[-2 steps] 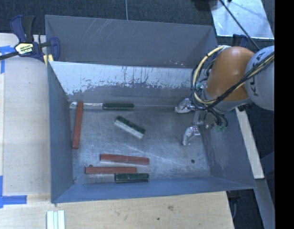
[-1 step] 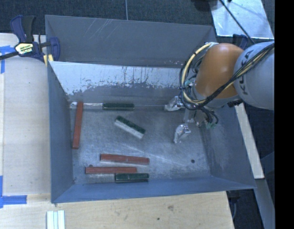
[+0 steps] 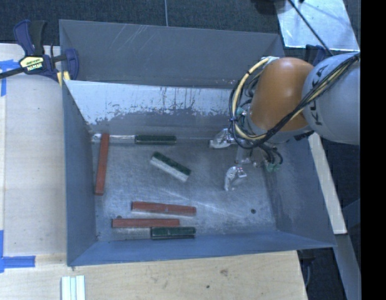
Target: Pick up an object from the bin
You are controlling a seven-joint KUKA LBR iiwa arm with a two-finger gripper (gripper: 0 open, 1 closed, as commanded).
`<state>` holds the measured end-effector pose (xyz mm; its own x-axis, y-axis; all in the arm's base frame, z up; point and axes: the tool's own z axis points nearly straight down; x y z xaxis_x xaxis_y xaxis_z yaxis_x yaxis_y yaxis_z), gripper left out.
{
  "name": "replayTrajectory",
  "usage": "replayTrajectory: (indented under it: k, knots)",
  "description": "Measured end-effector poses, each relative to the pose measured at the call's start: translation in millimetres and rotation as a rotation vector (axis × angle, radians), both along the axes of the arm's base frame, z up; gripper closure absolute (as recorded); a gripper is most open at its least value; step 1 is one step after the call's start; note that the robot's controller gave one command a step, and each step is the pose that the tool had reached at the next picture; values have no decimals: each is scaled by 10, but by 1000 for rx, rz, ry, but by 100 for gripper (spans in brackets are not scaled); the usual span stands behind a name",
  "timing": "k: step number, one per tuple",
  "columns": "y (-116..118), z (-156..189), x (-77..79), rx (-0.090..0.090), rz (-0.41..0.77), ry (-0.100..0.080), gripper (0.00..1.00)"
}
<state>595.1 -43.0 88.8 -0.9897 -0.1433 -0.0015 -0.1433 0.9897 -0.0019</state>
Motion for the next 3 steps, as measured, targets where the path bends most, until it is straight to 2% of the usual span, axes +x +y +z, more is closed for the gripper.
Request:
replayTrajectory:
  k: [1,2,3]
  knots:
    - [214,16,2,3,-129,-1,0]
    - [701,-94,244,4,-225,-31,100]
    - [712,-125,209,4,-224,-16,0]
